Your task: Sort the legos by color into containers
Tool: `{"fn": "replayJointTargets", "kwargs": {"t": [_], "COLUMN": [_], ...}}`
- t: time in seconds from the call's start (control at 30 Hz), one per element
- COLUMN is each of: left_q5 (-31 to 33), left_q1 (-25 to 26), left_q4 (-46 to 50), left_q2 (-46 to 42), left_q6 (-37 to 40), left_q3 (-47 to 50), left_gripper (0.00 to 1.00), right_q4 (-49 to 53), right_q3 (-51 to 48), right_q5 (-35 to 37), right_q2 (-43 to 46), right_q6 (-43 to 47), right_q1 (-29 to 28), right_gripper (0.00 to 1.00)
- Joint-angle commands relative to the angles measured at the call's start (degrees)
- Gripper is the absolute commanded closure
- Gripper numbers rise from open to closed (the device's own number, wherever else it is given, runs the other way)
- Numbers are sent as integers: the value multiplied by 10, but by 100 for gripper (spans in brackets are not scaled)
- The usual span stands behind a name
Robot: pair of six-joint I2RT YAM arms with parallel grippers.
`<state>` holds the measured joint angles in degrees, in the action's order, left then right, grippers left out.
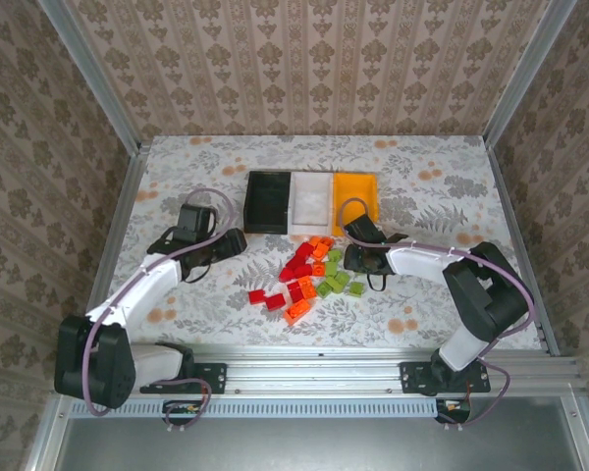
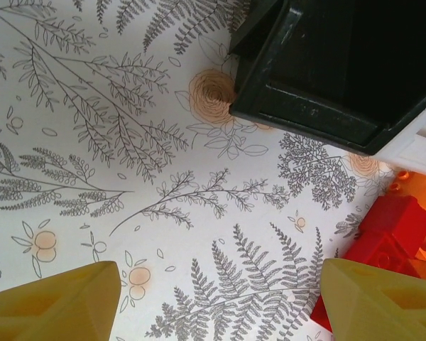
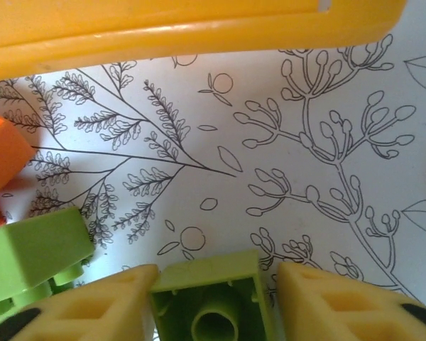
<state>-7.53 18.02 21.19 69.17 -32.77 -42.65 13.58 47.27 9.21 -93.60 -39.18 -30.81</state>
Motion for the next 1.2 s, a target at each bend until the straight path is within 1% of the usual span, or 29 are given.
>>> {"fn": "replayJointTargets", "kwargs": {"t": [0.0, 0.07, 0.1, 0.23, 0.3, 0.4, 0.47, 0.6, 0.7, 0.73, 0.8, 0.83, 0.87, 1.03, 1.17], "left_q5": [-3, -2, -1, 3, 8, 7, 8, 9, 4, 1, -1, -1, -1, -4, 4], "left_q1": [4, 5, 5, 6, 8, 10, 16, 23, 29, 31, 35, 36, 36, 40, 54], "left_q4": [-1, -2, -4, -9, -11, -6, -2, 9, 8, 10, 14, 16, 17, 22, 20], "left_q2": [-18, -18, -18, -27, -35, -40, -46, -61, -75, -80, -88, -92, -96, -101, -99], "left_q6": [-15, -21, -24, -47, -66, -89, -99, -110, -114, -115, -114, -113, -113, -111, -108], "left_q3": [7, 9, 11, 23, 34, 47, 55, 75, 93, 99, 105, 108, 112, 115, 118], "left_gripper": [24, 24, 24, 24, 24, 24, 24, 24, 24, 24, 24, 24, 23, 23, 24], "right_q4": [7, 19, 22, 44, 56, 81, 112, 122, 148, 155, 156, 156, 155, 152, 121], "right_q3": [3, 11, 16, 69, 113, 205, 276, 363, 420, 431, 436, 435, 436, 410, 313], "right_q5": [30, 55, 64, 89, 97, 81, 79, 66, 57, 58, 61, 61, 60, 52, 44], "right_q2": [14, 31, 40, 72, 62, -11, -82, -167, -210, -216, -212, -207, -197, -131, -56], "right_q6": [-1, 9, 15, 60, 89, 131, 150, 168, 174, 175, 176, 178, 179, 169, 131], "right_q1": [-3, -1, 0, 12, 23, 50, 65, 81, 84, 84, 84, 84, 84, 72, 20], "right_gripper": [60, 68, 69, 70, 70, 69, 70, 69, 65, 61, 49, 45, 44, 44, 47]}}
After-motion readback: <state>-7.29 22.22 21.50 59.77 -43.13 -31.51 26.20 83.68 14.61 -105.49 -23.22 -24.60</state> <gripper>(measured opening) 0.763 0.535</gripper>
